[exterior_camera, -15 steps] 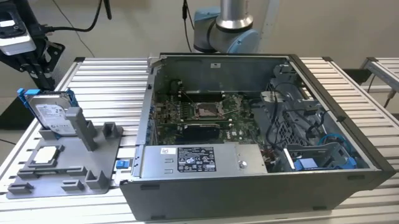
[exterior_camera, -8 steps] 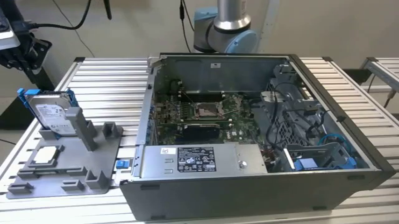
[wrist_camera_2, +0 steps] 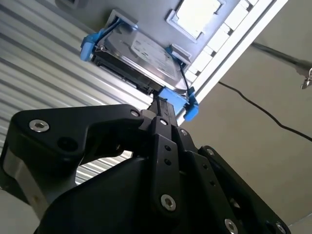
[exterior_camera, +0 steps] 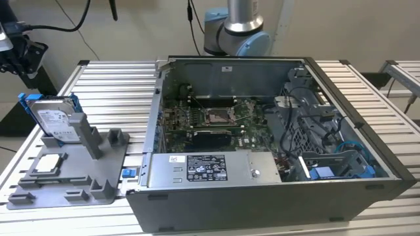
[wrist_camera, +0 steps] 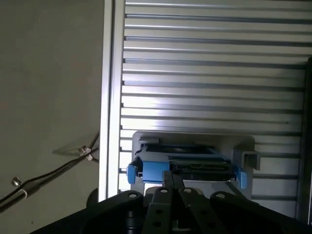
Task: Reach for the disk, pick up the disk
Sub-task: 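Reach for the disk, then pick up the disk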
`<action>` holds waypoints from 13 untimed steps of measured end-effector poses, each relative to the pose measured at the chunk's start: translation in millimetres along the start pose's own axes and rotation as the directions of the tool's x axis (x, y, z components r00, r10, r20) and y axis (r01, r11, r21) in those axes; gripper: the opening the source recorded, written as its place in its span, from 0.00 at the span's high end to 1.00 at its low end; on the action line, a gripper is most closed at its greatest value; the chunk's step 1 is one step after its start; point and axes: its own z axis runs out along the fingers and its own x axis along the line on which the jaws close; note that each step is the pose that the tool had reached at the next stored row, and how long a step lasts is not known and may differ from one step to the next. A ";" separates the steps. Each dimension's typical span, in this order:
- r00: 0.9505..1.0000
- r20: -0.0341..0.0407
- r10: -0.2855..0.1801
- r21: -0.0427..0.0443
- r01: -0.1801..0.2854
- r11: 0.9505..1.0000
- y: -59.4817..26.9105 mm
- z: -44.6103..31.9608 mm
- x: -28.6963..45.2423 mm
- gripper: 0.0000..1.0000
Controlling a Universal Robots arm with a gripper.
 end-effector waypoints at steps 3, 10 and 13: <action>1.000 0.000 0.000 0.000 0.000 1.000 0.1 0.4 4.5 1.00; 1.000 0.000 0.000 0.000 0.000 1.000 0.1 0.6 6.8 1.00; 1.000 0.000 0.000 0.000 0.000 1.000 0.1 0.6 6.8 1.00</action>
